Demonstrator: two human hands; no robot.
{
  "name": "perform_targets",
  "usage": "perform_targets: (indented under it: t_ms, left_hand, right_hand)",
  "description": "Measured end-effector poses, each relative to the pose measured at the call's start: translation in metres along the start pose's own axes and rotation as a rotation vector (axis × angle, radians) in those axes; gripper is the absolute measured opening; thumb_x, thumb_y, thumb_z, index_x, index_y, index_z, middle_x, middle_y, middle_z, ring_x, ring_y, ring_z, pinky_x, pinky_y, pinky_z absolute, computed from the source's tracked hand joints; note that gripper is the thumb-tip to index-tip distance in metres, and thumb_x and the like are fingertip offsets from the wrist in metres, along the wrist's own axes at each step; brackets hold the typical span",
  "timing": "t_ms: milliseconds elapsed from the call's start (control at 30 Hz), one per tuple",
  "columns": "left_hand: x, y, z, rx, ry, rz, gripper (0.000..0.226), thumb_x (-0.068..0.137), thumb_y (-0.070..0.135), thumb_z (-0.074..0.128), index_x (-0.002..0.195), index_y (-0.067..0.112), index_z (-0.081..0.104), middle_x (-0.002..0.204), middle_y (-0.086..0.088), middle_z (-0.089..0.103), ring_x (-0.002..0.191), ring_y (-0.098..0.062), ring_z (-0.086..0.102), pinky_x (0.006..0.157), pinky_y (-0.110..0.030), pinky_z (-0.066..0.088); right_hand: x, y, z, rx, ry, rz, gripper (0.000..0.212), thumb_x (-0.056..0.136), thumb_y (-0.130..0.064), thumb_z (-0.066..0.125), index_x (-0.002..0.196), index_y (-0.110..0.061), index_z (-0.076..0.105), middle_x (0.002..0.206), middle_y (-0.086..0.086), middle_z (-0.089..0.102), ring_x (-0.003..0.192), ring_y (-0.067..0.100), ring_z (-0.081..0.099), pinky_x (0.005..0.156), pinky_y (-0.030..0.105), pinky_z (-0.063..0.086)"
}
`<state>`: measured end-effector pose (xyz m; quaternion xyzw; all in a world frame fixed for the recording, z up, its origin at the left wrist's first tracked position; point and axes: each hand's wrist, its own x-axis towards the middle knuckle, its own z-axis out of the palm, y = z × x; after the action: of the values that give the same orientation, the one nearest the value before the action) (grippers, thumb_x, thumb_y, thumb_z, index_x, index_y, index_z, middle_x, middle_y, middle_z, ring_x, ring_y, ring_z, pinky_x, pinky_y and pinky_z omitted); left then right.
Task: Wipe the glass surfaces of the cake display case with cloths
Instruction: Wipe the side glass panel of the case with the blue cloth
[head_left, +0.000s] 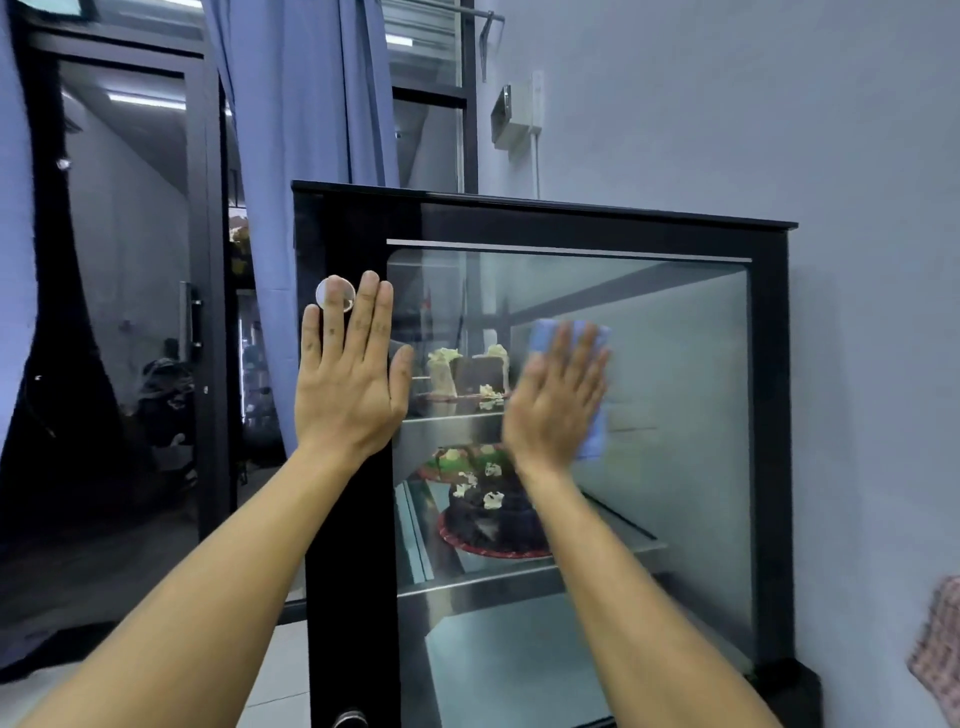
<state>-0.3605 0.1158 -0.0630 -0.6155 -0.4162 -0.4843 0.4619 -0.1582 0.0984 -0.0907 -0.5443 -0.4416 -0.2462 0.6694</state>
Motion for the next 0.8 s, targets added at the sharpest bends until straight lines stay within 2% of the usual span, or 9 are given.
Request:
perform_targets:
  t_ms: [67, 167, 233, 367, 500, 567, 667, 733, 800]
  left_hand:
    - [-0.002, -0.003, 0.000, -0.010, 0.003, 0.011, 0.068, 0.109, 0.041, 0.026, 0.167, 0.011, 0.009, 0.175, -0.007, 0.003, 0.161, -0.031, -0.002, 0.131, -0.050, 0.000]
    - [-0.003, -0.008, -0.001, -0.036, -0.002, 0.050, 0.067, 0.108, 0.040, 0.028, 0.167, 0.011, 0.011, 0.175, -0.007, 0.004, 0.161, -0.031, -0.002, 0.131, -0.050, 0.001]
    - [-0.003, -0.008, 0.000, -0.033, 0.008, 0.052, 0.068, 0.108, 0.040, 0.029, 0.166, 0.011, 0.011, 0.175, -0.007, 0.004, 0.161, -0.031, -0.001, 0.131, -0.051, 0.000]
    - [-0.004, -0.004, 0.000, -0.025, 0.025, 0.035, 0.068, 0.107, 0.040, 0.027, 0.166, 0.011, 0.010, 0.175, -0.008, 0.002, 0.161, -0.031, -0.003, 0.131, -0.050, -0.002]
    - [-0.005, -0.001, 0.001, -0.017, 0.030, 0.022, 0.068, 0.107, 0.040, 0.025, 0.166, 0.009, 0.010, 0.175, -0.009, 0.002, 0.161, -0.032, -0.006, 0.130, -0.051, -0.002]
    - [-0.005, 0.000, 0.000, -0.010, 0.025, 0.019, 0.068, 0.107, 0.041, 0.025, 0.166, 0.010, 0.009, 0.175, -0.008, 0.002, 0.161, -0.032, -0.007, 0.130, -0.052, -0.001]
    - [-0.004, -0.004, 0.000, -0.017, 0.011, 0.027, 0.068, 0.107, 0.041, 0.024, 0.166, 0.010, 0.008, 0.175, -0.008, 0.001, 0.161, -0.032, -0.007, 0.130, -0.054, 0.001]
    - [-0.004, -0.004, 0.001, -0.026, 0.017, 0.034, 0.069, 0.107, 0.041, 0.025, 0.166, 0.010, 0.009, 0.175, -0.007, 0.001, 0.161, -0.030, -0.007, 0.130, -0.052, -0.001]
    - [-0.004, -0.004, 0.002, -0.031, 0.029, 0.030, 0.069, 0.107, 0.040, 0.027, 0.166, 0.011, 0.010, 0.175, -0.007, 0.002, 0.161, -0.029, -0.007, 0.130, -0.051, -0.002]
  right_hand:
    - [-0.028, -0.021, 0.010, -0.062, -0.159, -0.503, 0.057, 0.110, -0.036, 0.025, 0.165, -0.025, 0.015, 0.173, 0.003, -0.001, 0.161, 0.026, -0.001, 0.130, 0.048, 0.002]
    - [0.020, 0.027, -0.002, -0.021, -0.178, -0.679, 0.056, 0.108, -0.037, 0.032, 0.163, -0.031, 0.021, 0.173, -0.001, 0.010, 0.160, 0.022, 0.007, 0.129, 0.048, 0.011]
    - [0.068, 0.082, -0.021, -0.071, -0.101, -0.503, 0.056, 0.108, -0.038, 0.030, 0.163, -0.029, 0.024, 0.172, 0.000, 0.012, 0.160, 0.025, 0.010, 0.128, 0.049, 0.015]
    - [0.130, 0.194, -0.068, -0.068, -0.053, 0.234, 0.057, 0.112, -0.039, 0.016, 0.166, -0.024, 0.005, 0.174, 0.005, -0.002, 0.160, 0.025, -0.003, 0.127, 0.039, -0.002]
    - [0.122, 0.169, -0.063, 0.009, 0.052, 0.614, 0.058, 0.111, -0.038, 0.012, 0.166, -0.024, 0.003, 0.174, 0.006, -0.002, 0.160, 0.029, -0.004, 0.128, 0.045, -0.002]
    - [0.101, 0.098, -0.039, 0.022, 0.096, 0.436, 0.062, 0.106, -0.042, 0.012, 0.165, -0.022, 0.012, 0.173, 0.007, 0.004, 0.160, 0.029, 0.000, 0.128, 0.043, 0.000]
    - [0.039, -0.009, -0.001, -0.037, -0.055, -0.277, 0.060, 0.108, -0.041, 0.019, 0.165, -0.024, 0.015, 0.172, 0.004, -0.003, 0.160, 0.027, -0.003, 0.130, 0.046, -0.001]
    - [0.025, -0.026, 0.008, -0.033, -0.164, -0.659, 0.056, 0.109, -0.036, 0.028, 0.163, -0.024, 0.023, 0.173, 0.006, 0.008, 0.160, 0.028, 0.005, 0.130, 0.050, 0.005]
    - [0.051, 0.006, 0.001, -0.034, -0.159, -0.806, 0.053, 0.109, -0.034, 0.031, 0.161, -0.025, 0.028, 0.171, 0.006, 0.020, 0.159, 0.029, 0.014, 0.130, 0.050, 0.010]
